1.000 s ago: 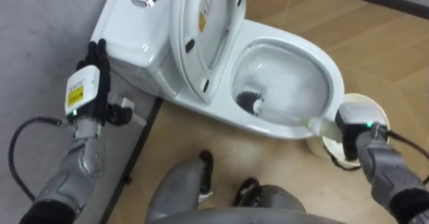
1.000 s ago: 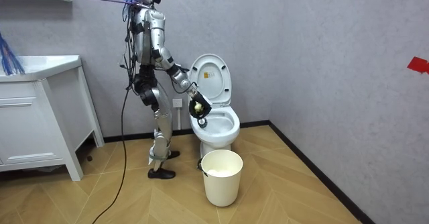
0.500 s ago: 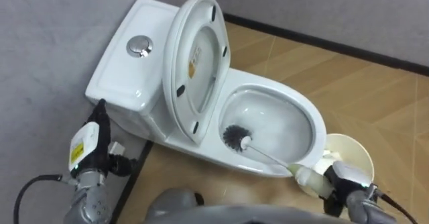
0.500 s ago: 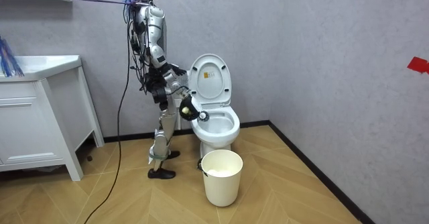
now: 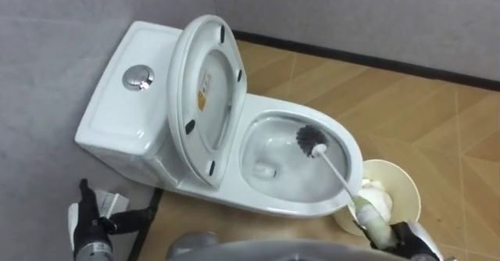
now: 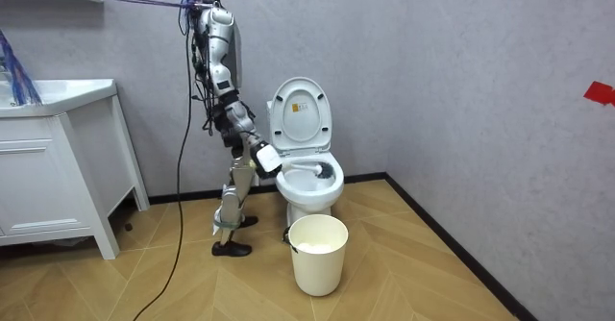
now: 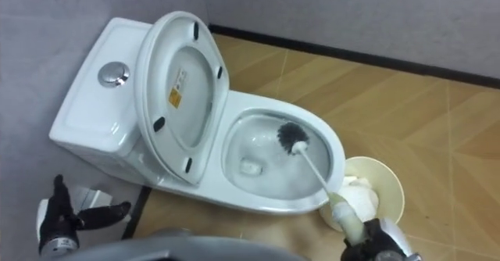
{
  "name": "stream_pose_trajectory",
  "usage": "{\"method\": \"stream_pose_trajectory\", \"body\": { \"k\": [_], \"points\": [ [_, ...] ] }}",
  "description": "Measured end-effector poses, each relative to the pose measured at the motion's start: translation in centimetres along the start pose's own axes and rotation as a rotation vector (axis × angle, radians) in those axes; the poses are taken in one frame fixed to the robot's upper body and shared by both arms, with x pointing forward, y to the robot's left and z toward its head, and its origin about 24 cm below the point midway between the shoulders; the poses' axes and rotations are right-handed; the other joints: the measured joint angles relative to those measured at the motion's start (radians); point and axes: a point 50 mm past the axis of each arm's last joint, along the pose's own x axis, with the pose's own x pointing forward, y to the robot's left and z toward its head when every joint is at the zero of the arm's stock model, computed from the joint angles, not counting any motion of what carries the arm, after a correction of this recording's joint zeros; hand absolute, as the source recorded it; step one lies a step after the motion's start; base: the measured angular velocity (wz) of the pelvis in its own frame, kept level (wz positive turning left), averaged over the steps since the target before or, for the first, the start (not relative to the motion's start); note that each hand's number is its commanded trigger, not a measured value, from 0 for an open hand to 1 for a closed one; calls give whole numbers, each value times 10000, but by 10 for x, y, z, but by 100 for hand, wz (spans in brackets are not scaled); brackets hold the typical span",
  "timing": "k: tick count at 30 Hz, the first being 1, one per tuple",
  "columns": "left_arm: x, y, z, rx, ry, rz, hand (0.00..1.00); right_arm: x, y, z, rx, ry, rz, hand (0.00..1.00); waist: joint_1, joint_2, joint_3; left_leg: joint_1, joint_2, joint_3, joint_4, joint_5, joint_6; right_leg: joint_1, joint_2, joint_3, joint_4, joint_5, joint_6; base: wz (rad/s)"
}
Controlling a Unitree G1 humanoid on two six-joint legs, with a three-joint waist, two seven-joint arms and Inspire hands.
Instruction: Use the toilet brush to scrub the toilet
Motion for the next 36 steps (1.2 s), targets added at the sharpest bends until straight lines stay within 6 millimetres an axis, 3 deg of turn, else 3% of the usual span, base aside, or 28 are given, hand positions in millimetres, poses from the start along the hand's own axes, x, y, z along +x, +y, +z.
{"method": "stream_pose_trajectory", "body": {
  "k": [4,9,11,16,17,18,26,36],
  "points": [
    [-2,4,-25,34,1106,-92,0,-2,-4,-9,1208,341,-721,100,-245,143,-4,34,3,-9,8,-53,9,3,-2,65,29,-5,17,-4],
    [-4,9,-40,-13,1890,-115,0,-5,-7,-18,1501,670,-1320,100,-481,321,-8,147,12,69,-30,-68,12,3,21,309,49,4,34,-11],
    [-3,7,-46,104,2300,-140,0,-6,-4,-22,1532,892,-1451,100,-502,401,-53,261,43,229,-61,-103,15,34,43,480,53,9,44,-23],
    [-5,5,-63,575,3575,-258,0,-11,9,-31,1567,1552,-1322,100,-903,546,-64,646,138,645,-196,-203,-29,171,124,939,67,8,45,-26],
    [-5,5,-64,585,3665,-305,0,-11,10,-32,1560,1632,-1299,82,-959,546,-62,673,142,675,-204,-203,-30,178,129,988,69,8,44,-24],
    [-5,3,-65,604,3883,-401,0,-12,11,-35,1520,1780,-1276,0,-986,555,-59,740,155,798,-222,-203,-30,186,133,1111,74,14,35,-22],
    [0,-4,-62,815,4211,-807,0,-15,21,-42,1908,2556,-978,0,-1253,505,-64,1135,176,1108,-368,-205,-32,323,154,1565,84,17,38,-17],
    [2,-6,-61,3174,4383,-1562,0,-18,32,-49,2120,3461,24,0,-1514,549,-42,1123,195,1101,-367,-227,-33,276,174,1658,86,42,54,-2]
  ]
}}
